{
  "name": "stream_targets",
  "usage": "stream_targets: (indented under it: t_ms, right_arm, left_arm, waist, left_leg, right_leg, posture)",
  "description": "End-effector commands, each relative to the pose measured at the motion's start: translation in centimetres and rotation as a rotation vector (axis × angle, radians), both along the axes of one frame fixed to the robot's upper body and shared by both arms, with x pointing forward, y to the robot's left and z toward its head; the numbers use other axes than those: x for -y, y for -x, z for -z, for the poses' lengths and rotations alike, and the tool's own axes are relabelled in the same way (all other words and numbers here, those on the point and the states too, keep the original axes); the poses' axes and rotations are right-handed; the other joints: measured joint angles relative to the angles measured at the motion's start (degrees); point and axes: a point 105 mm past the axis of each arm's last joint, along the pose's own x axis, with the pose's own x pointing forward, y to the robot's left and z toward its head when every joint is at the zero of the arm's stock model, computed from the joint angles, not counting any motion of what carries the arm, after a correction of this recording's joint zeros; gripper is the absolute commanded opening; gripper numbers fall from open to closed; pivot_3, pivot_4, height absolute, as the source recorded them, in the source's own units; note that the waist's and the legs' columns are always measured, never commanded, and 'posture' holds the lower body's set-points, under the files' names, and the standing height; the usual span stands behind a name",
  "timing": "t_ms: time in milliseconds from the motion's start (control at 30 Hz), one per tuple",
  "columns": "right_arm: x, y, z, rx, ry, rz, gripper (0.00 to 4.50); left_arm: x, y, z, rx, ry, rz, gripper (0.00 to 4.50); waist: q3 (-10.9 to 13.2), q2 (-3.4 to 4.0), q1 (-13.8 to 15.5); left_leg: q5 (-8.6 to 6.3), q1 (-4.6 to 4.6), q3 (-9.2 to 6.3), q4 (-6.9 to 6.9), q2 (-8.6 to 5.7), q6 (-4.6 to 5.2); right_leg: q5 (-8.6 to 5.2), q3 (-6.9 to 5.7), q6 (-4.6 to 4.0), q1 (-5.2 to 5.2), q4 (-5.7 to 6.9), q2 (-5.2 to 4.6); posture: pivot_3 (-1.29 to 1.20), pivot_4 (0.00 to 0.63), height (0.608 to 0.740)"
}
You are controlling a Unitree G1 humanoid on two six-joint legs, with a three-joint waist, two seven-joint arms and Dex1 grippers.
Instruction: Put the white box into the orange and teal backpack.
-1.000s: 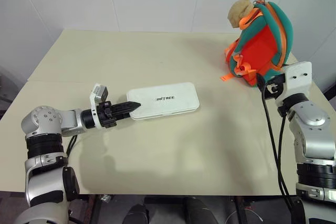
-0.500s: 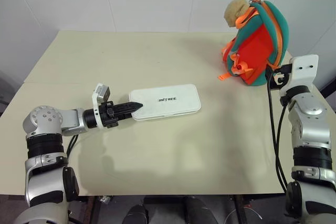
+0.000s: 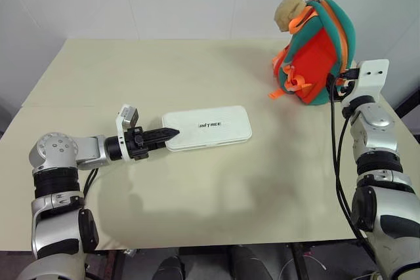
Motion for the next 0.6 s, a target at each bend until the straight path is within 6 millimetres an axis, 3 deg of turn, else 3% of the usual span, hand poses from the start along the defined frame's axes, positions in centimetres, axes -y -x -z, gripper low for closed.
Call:
stream_targets:
  t_ms: [33,600]
  right_arm:
    - [0.5,0.0,-2.2,0.055,0.026,0.019,4.50]
    - [-2.2,-1.5,-3.0,0.030,-0.007,-0.066,4.50]
  left_arm:
    - [-0.3,0.4,-1.4,0.060,0.030,0.003,1.28]
    - [-0.7,0.9,-1.2,0.066,0.024,-0.017,1.28]
  waist:
    - [0.00,0.00,-0.15]
    - [0.00,0.01,-1.44]
  left_leg:
    - [0.02,0.00,0.00,0.00,0.00,-0.03]
    - [0.09,0.00,0.02,0.01,0.00,-0.17]
  right_leg:
    - [0.00,-0.01,0.00,0.00,0.00,0.00]
    - [0.00,-0.03,0.01,-0.01,0.02,0.00]
  posture:
    - [0.00,0.150,0.740]
    - [0.00,0.150,0.740]
